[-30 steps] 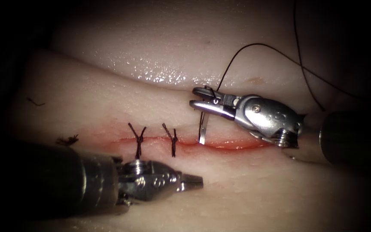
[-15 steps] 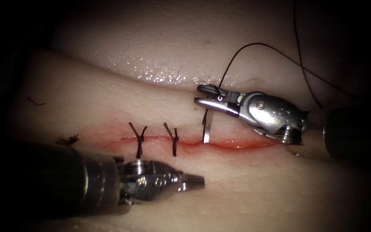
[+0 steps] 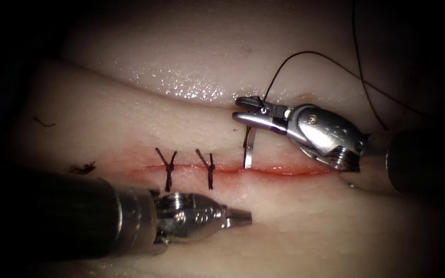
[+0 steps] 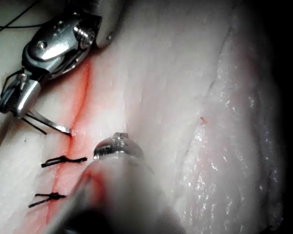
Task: Wound Closure
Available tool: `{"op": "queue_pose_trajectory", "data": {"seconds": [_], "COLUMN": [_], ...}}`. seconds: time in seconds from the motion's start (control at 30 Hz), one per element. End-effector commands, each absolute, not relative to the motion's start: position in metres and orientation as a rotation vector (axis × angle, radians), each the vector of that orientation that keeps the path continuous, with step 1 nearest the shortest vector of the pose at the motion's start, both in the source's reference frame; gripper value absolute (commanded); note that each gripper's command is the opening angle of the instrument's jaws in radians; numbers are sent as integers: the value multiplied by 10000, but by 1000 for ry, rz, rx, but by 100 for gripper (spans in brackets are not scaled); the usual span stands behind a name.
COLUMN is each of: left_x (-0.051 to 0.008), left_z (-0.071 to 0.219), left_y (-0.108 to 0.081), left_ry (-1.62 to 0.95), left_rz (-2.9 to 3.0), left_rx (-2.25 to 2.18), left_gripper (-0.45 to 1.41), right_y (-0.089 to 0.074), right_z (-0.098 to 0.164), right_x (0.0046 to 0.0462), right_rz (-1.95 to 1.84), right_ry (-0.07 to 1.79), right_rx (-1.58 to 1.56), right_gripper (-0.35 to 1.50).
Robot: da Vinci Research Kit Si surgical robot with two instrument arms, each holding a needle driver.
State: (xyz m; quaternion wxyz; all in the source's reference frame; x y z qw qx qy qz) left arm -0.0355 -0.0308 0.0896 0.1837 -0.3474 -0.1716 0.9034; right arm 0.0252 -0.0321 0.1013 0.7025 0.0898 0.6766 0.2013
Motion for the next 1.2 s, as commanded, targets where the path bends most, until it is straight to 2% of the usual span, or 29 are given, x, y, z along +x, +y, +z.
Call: {"op": "queue_pose_trajectory", "data": {"seconds": [0.03,1.2], "left_x": [-359,-356], "left_z": [902,910], "left_y": [-314,-316], "left_ry": [-485,-497], "left_rz": [2548,2539], "left_rx": [-980,-981], "left_gripper": [-45,-45], "right_y": [-322,-326], "right_z": [1019,1024], "right_x": [260,264], "right_rz": [453,670], "right_ry": [1504,1398], "right_rx": [210,508], "right_gripper": [-35,-35]}}
